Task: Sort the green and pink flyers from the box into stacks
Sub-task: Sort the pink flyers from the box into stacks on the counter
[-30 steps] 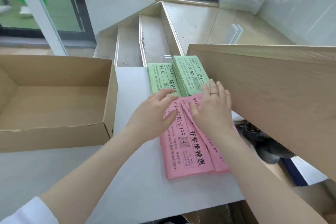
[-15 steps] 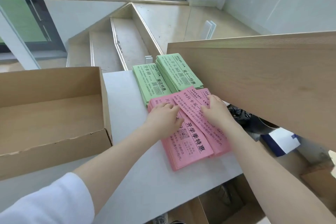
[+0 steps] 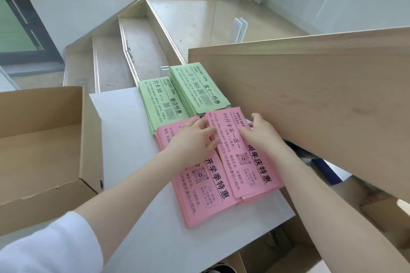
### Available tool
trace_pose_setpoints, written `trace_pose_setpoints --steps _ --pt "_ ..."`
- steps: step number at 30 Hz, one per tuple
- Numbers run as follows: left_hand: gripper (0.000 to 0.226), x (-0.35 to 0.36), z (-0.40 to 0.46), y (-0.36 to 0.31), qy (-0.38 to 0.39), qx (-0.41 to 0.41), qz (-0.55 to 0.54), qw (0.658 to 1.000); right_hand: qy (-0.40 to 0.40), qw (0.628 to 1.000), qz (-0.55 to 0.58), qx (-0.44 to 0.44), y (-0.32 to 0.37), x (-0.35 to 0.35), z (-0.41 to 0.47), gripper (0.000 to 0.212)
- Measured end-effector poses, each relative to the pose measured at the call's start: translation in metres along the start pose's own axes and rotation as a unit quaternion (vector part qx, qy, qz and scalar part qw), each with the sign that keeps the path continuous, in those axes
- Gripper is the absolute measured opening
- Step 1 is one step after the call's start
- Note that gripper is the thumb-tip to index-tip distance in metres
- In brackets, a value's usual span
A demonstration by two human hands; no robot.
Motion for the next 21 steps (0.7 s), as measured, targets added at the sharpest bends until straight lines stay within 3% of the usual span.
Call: trace_pose_setpoints --steps 4,8,12,18,21 --pt "0.066 0.003 -0.002 0.001 -0.011 -0.002 -0.018 1.000 0.029 0.999 0.026 -0.023 0.009 0.005 0.009 0.044" --pt "0.090 0.000 0.006 -0.007 0.015 0.061 0.013 0.998 0.048 0.997 0.054 -0.036 0.013 0.007 0.021 0.040" --pt "0.094 0.013 0.011 -0.021 0.067 0.118 0.058 0.989 0.075 0.994 0.059 -0.052 0.019 0.012 0.026 0.041" --pt "0.097 0.022 0.008 -0.026 0.079 0.112 0.072 0.988 0.069 0.994 0.055 -0.062 0.019 0.014 0.027 0.033" --pt "0.104 0.018 0.004 -0.032 0.069 0.119 0.080 0.987 0.077 0.995 0.053 -0.037 0.008 0.007 0.016 0.045"
Point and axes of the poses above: each hand's wrist, its own z-axis towards the middle knuckle, its own x-axis out of the palm, y = z × x, the point moved 9 cm from there along z, towards the middle knuckle, and after that the axes turned 8 degrees about y, right-handed, at the moved point
